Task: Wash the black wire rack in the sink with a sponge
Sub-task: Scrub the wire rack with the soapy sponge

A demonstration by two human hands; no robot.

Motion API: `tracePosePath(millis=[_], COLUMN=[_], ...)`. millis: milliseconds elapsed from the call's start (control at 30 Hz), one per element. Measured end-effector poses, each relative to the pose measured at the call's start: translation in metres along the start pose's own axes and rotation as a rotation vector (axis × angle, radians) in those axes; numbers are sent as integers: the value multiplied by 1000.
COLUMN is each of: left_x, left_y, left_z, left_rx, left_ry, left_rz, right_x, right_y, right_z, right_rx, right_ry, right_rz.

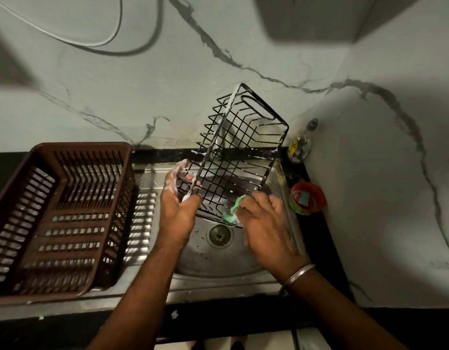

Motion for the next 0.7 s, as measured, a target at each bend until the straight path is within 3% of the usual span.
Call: tracePosePath(millis=[100, 267, 400, 467, 600, 700], left_x=[0, 2, 1, 0, 5, 2], left_y=[-2, -11, -10, -9, -10, -12], left_z=[-4, -14, -12, -11, -13, -12], left_rx=[0, 45, 54, 87, 75, 99], left_ry=[28, -21, -37, -79, -54, -83], left_rz=[52, 73, 105, 102, 91, 95], right_x=[14, 13, 20, 15, 20, 18], right_y=[-2, 6, -19, -27, -20, -23], right_z=[6, 21, 34, 38, 39, 43], right_rx=[64, 91, 143, 139, 83, 66], right_ry=[43, -231, -458, -472, -414, -455], right_rz=[40, 196, 535, 702, 680, 933])
Point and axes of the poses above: each hand's wrist, its own z-axis towards the middle knuckle, its own y-axis out of the back of the hand, x = y × z, the point moved 6 cm from there along z, towards the middle knuckle, and after that the axes turned 5 degrees about -z, right-handed, at the moved point
